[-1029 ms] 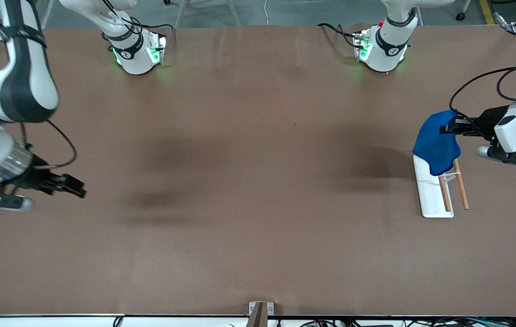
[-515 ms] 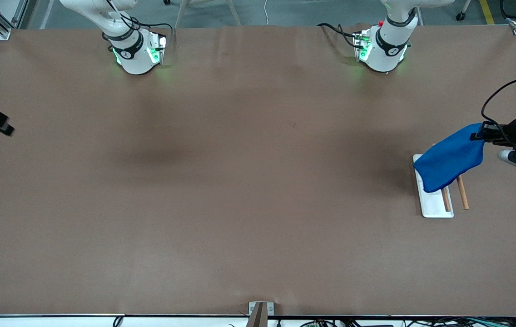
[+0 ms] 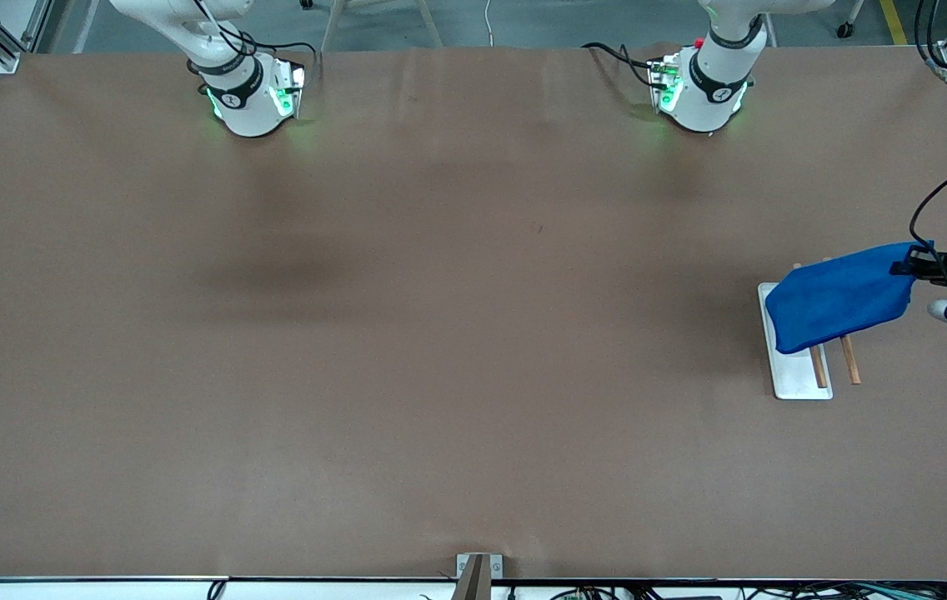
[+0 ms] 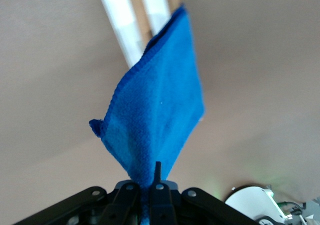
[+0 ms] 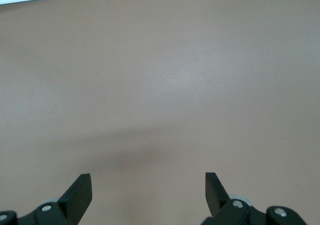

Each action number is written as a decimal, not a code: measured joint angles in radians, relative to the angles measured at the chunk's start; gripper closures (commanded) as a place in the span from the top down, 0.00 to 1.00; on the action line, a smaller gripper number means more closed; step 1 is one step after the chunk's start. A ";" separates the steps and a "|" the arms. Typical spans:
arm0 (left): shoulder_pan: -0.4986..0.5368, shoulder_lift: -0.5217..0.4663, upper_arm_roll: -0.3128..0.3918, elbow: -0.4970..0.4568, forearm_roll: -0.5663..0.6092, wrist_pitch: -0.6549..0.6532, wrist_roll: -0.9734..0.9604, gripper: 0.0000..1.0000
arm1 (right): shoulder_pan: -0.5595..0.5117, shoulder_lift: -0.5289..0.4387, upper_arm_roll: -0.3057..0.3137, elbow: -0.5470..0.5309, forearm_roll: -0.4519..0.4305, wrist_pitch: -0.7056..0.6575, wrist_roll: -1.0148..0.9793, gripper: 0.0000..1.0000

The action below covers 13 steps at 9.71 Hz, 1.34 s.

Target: Right arm passes towel to left arm to hang

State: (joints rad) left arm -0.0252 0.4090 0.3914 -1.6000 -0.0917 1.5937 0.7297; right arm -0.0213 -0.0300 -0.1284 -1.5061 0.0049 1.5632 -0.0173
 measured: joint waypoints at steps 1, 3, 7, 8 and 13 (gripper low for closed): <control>0.001 0.026 0.008 0.010 0.000 0.018 -0.007 0.21 | 0.000 0.000 0.002 0.002 0.000 0.000 -0.001 1.00; -0.002 0.058 0.008 0.022 0.000 0.034 -0.109 0.98 | 0.003 0.001 0.003 0.003 0.000 0.000 -0.002 1.00; -0.005 0.049 0.007 0.060 -0.050 0.135 -0.241 1.00 | 0.009 0.001 0.006 0.004 0.000 0.000 -0.002 1.00; -0.005 0.025 0.003 0.071 -0.059 0.157 -0.278 1.00 | 0.002 0.001 0.012 0.005 -0.001 0.000 -0.002 1.00; -0.007 -0.269 -0.192 0.004 -0.013 0.204 -0.516 1.00 | -0.014 0.001 0.033 0.007 -0.001 0.001 -0.002 1.00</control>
State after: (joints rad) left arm -0.0319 0.1401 0.1990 -1.5958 -0.1048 1.7980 0.2140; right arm -0.0356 -0.0292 -0.0957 -1.4988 0.0038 1.5644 -0.0189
